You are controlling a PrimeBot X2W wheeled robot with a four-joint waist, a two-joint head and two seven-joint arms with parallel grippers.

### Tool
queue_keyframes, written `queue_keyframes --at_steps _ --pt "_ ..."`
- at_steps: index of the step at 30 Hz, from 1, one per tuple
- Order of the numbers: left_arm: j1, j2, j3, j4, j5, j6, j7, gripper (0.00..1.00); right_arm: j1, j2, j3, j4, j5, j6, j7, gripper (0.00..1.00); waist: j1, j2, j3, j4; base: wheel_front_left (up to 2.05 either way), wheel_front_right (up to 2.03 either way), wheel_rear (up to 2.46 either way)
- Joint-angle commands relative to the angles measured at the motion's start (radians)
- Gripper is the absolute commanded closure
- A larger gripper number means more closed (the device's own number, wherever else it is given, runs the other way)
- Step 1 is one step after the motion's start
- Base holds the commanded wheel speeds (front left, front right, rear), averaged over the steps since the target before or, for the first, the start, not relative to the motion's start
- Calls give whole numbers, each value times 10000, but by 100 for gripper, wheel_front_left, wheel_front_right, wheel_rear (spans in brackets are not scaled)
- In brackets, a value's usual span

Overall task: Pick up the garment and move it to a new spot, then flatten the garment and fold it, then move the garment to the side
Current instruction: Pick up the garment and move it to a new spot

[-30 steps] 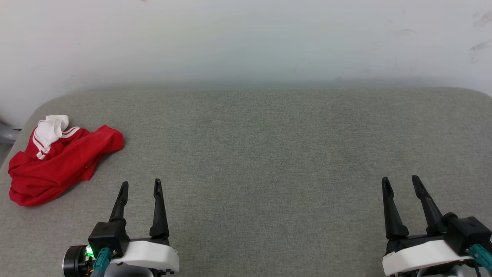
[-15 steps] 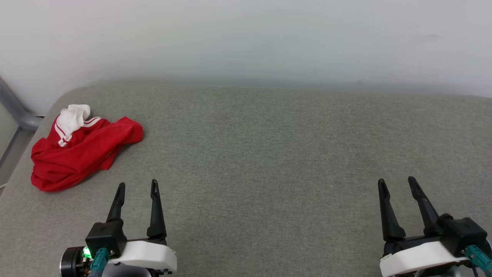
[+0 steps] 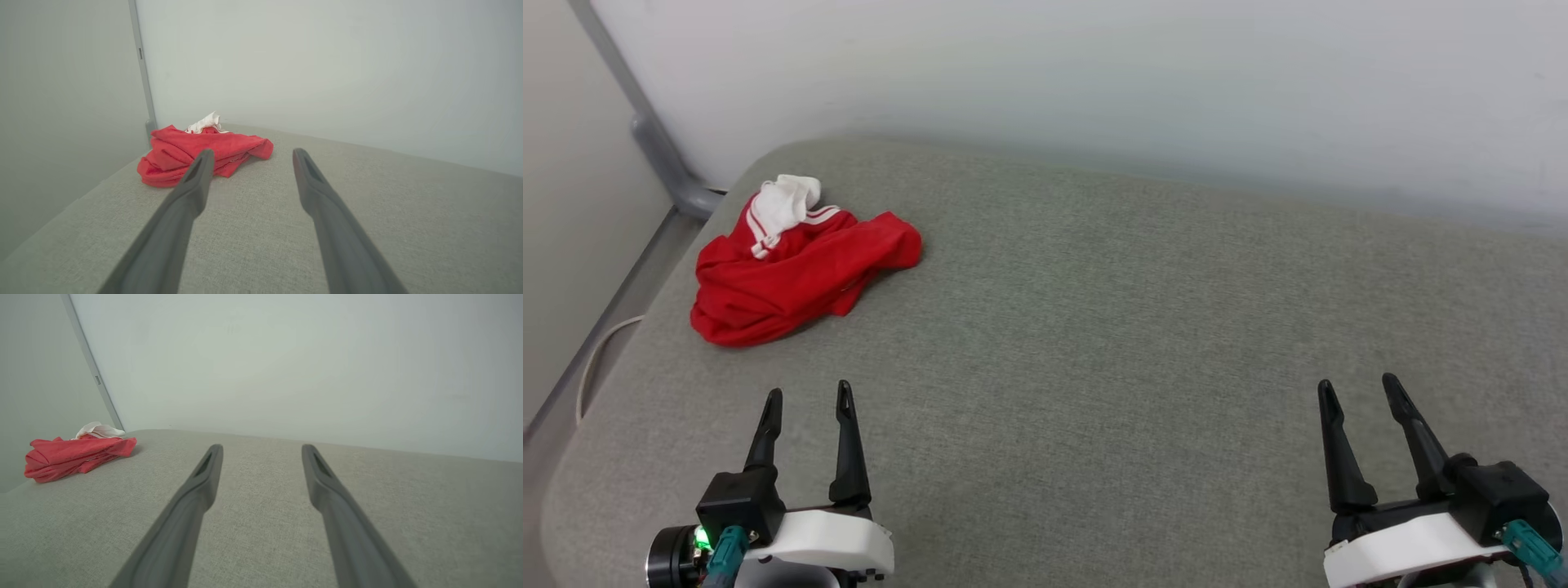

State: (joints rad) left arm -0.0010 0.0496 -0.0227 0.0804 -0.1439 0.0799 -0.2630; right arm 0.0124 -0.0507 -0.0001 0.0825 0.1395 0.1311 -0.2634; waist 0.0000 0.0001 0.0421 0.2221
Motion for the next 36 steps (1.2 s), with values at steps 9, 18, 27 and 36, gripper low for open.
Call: queue_keyframes --at_steps 9,18,27,36 --pt "79 14 148 13 -94 59 -28 0 107 8 111 -36 -104 -7 -23 0 0 -1 -39 1289 0 0 0" --pt "140 11 276 28 -238 45 -28 0 68 8 186 -6 -181 -7 -21 0 0 -1 -1 2271 0 0 0" --pt "66 12 388 90 -238 -59 -28 0 11 8 245 9 -197 -7 -21 0 0 -1 -12 2468 0 0 0" --pt "-1198 184 1081 336 78 -806 -28 0 -295 8 355 -118 -499 -7 -21 0 0 -1 557 1974 0 0 0"
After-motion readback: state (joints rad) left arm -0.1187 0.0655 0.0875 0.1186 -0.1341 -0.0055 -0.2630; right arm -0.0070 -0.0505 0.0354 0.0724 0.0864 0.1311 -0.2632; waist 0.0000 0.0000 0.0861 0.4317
